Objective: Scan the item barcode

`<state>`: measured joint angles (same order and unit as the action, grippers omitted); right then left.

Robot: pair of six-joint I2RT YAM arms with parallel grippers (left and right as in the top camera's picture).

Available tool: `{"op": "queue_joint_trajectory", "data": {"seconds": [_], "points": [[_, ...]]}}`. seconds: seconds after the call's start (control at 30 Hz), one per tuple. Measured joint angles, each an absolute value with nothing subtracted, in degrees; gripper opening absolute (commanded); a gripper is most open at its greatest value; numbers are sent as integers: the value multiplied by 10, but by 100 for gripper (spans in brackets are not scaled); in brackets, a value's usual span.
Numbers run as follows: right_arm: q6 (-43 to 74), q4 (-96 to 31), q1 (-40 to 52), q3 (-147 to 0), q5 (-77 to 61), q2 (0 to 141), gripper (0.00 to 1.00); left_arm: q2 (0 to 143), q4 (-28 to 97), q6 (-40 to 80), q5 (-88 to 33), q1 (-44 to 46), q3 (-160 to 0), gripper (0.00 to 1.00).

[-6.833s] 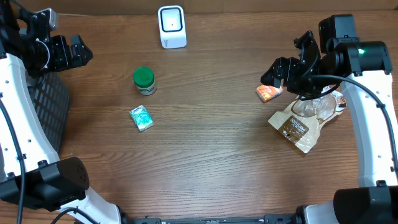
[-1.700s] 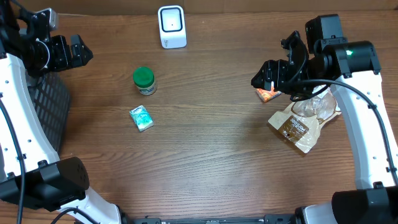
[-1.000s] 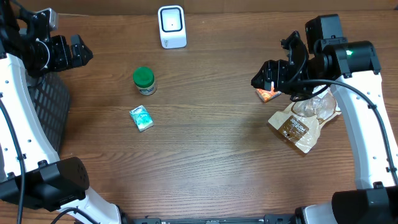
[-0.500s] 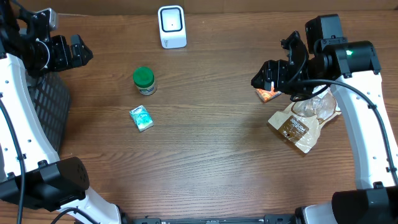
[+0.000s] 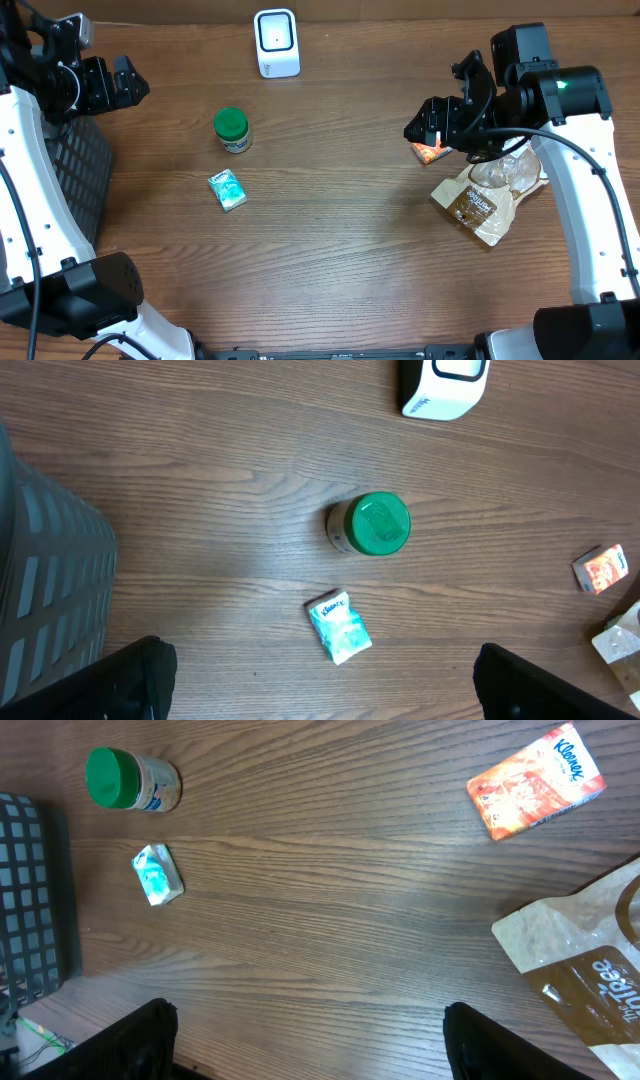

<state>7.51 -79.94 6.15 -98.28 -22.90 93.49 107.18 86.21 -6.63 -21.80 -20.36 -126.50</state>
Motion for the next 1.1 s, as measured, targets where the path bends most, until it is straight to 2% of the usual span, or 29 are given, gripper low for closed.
{"op": "queue_joint_trajectory", "data": {"seconds": [0.6, 0.77, 0.9, 1.1], "points": [[88, -775, 92, -1015, -229, 948, 82, 1072, 862, -66, -218, -204, -1265, 100], [106, -721, 156, -1079, -217, 990, 82, 1072, 862, -66, -218, -204, -1265, 100], [123, -649, 223, -1086, -214, 1041, 82, 1072, 862, -66, -218, -204, -1265, 99], [133, -611, 319, -1086, -209, 1140, 81, 1072, 862, -66, -218, -204, -1265, 100]]}}
